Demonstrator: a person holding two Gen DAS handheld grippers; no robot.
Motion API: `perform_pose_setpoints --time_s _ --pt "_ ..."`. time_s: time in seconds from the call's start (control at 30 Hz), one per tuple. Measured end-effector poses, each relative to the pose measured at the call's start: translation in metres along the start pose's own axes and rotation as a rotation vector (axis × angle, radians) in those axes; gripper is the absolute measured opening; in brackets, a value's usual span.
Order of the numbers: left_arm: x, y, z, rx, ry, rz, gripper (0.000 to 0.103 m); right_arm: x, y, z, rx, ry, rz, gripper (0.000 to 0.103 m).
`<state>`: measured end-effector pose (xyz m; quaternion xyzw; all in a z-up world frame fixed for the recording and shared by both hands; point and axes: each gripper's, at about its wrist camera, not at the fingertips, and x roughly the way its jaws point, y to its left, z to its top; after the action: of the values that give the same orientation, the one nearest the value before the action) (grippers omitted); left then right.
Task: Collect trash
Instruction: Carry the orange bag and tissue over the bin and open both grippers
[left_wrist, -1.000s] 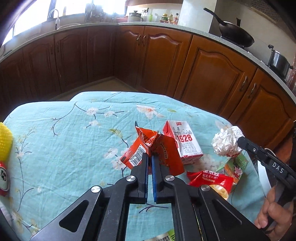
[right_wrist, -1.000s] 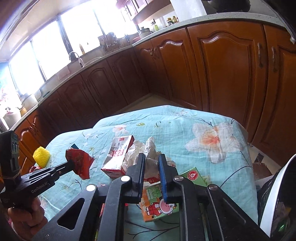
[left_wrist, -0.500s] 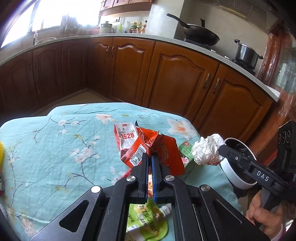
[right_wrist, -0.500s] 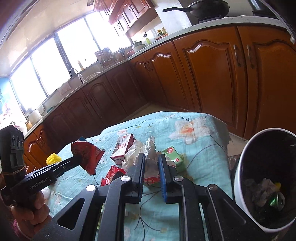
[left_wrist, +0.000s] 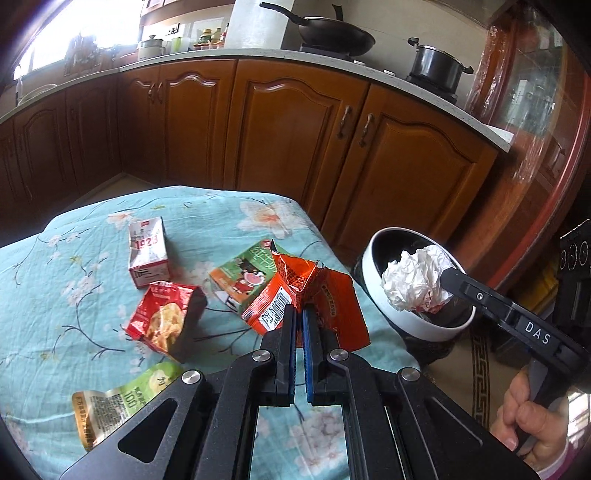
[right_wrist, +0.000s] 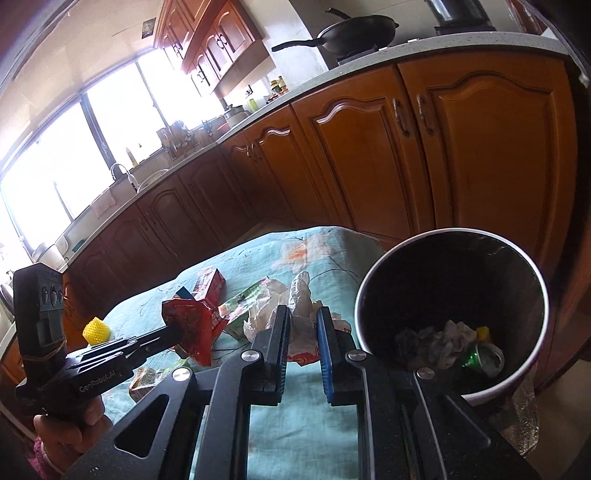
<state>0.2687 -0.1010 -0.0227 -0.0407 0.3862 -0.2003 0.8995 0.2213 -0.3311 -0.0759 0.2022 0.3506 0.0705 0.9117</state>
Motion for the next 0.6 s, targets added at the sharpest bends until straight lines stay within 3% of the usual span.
perform_pose_setpoints --time_s 0.6 --pt "0.029 -0.065 0.013 0.110 0.034 -0.058 0.002 -0.043 -0.064 0.000 0.083 -0.061 -0.096 0.015"
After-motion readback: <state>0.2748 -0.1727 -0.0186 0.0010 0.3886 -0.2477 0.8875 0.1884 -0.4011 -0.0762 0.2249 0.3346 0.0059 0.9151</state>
